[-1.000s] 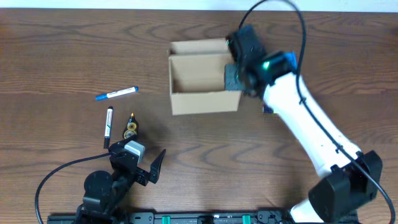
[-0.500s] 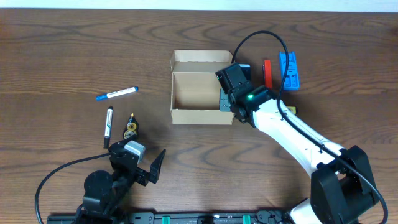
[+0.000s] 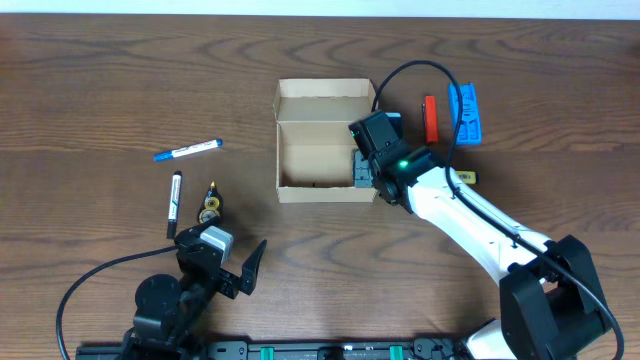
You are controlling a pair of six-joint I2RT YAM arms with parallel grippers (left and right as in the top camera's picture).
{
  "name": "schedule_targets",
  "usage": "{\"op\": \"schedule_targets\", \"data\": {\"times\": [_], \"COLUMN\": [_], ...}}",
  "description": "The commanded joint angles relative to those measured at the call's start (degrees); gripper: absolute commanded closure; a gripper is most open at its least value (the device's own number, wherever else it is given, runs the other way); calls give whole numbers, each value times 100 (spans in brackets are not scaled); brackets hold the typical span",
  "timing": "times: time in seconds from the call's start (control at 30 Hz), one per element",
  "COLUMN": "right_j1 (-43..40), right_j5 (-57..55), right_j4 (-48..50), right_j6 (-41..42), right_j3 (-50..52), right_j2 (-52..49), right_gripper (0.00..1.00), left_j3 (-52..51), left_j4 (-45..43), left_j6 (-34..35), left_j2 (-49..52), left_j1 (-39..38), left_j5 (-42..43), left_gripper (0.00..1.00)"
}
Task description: Pack container
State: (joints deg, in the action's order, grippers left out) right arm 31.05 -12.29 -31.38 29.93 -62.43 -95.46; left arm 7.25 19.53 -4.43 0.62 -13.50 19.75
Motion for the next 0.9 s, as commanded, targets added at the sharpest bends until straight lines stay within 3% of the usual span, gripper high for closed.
{"op": "schedule_targets", "data": {"times": [0.0,0.17,0.23,0.5,0.63,0.87], "right_j1": [55,35,-11,-278,-575,-2116], "right_j5": [365,358,306,-57,-881,-503], "right_j4": [79,146,188,-223,-551,-304], "right_j6": [-22,-44,-297,-1766,-1639,-1637], "right_j3": [20,-57,-66,-66,-59,-59], "right_j2": [122,710,1104,2343,2312,1613], "right_gripper": [25,18,1,1,1,1], "left_j3": [-120,-120,-120,-120,-120,-120], "left_j4": [33,33,33,31,33,31], "left_j6": [59,59,59,59,57,59], "left_j2": [-35,-35,-35,-35,-33,-33], "left_j1": [39,39,39,39,39,39], "left_j5": [63,63,63,63,63,63], "left_gripper": [5,5,4,5,5,5]}}
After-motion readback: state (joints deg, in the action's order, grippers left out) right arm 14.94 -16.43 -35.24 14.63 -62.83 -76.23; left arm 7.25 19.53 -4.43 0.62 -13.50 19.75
